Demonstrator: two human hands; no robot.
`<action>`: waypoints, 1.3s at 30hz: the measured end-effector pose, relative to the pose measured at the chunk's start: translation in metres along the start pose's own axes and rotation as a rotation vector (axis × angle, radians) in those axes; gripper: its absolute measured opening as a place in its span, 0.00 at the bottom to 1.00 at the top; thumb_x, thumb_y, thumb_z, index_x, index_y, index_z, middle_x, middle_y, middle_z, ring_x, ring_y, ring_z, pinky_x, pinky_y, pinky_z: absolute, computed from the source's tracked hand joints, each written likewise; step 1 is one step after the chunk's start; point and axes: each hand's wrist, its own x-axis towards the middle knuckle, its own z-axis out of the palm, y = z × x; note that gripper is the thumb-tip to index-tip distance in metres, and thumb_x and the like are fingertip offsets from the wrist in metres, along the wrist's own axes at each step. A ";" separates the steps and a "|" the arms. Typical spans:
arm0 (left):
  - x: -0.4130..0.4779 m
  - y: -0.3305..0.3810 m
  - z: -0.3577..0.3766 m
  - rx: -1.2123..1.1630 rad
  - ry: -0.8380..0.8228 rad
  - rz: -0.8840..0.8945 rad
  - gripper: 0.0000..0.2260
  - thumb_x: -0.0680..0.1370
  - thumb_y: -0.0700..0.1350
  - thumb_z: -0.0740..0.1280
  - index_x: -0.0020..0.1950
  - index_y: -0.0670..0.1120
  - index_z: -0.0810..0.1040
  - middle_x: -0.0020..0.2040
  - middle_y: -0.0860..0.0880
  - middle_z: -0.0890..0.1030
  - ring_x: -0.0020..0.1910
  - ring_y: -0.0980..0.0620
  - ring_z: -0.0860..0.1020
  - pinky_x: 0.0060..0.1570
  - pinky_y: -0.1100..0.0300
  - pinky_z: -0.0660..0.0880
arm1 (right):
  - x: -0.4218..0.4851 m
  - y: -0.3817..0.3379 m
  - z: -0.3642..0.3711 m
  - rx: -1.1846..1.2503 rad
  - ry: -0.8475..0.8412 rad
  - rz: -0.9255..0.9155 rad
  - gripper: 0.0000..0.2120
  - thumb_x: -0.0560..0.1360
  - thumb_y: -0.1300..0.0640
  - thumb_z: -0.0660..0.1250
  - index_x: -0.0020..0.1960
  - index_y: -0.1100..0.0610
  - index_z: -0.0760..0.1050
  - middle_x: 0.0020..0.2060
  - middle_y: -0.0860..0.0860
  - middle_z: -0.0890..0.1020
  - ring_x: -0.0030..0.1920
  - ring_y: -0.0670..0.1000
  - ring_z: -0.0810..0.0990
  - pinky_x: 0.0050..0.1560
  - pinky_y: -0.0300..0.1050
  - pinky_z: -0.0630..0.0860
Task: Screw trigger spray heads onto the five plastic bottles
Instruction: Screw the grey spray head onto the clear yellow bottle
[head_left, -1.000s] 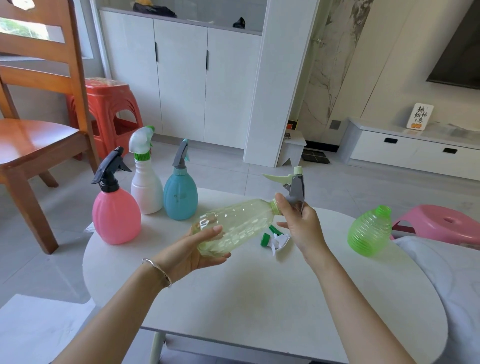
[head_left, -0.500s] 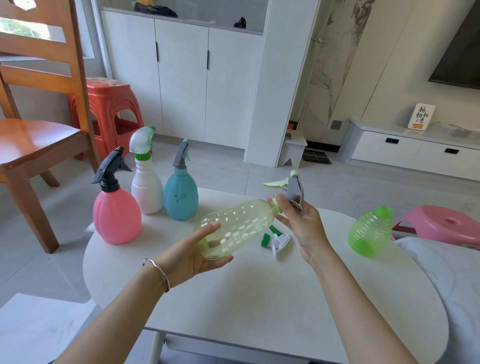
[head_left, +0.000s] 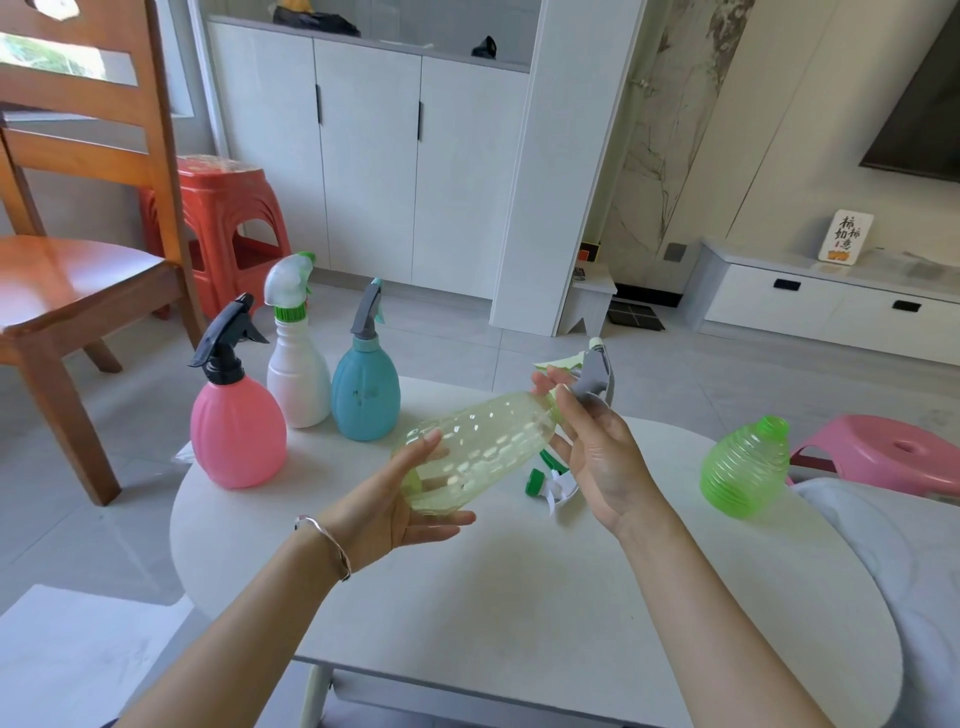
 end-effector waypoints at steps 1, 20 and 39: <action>-0.001 0.000 0.000 0.006 -0.005 -0.002 0.35 0.60 0.63 0.73 0.64 0.52 0.72 0.59 0.45 0.76 0.48 0.39 0.84 0.36 0.57 0.81 | 0.000 0.000 0.001 0.004 0.026 -0.018 0.13 0.68 0.51 0.70 0.51 0.53 0.79 0.51 0.46 0.85 0.59 0.46 0.80 0.60 0.43 0.75; -0.001 -0.008 0.015 0.805 0.158 0.514 0.35 0.59 0.67 0.74 0.63 0.58 0.72 0.57 0.60 0.80 0.54 0.64 0.78 0.61 0.58 0.74 | -0.008 -0.009 0.022 -0.118 -0.119 0.018 0.22 0.68 0.51 0.70 0.59 0.57 0.78 0.56 0.51 0.84 0.60 0.49 0.80 0.63 0.45 0.72; 0.000 -0.015 0.033 0.806 0.266 0.629 0.33 0.59 0.67 0.73 0.60 0.63 0.69 0.55 0.67 0.76 0.55 0.70 0.74 0.50 0.79 0.69 | -0.007 0.007 0.041 -0.024 0.134 -0.036 0.23 0.61 0.49 0.75 0.52 0.59 0.78 0.44 0.50 0.85 0.49 0.49 0.81 0.63 0.51 0.74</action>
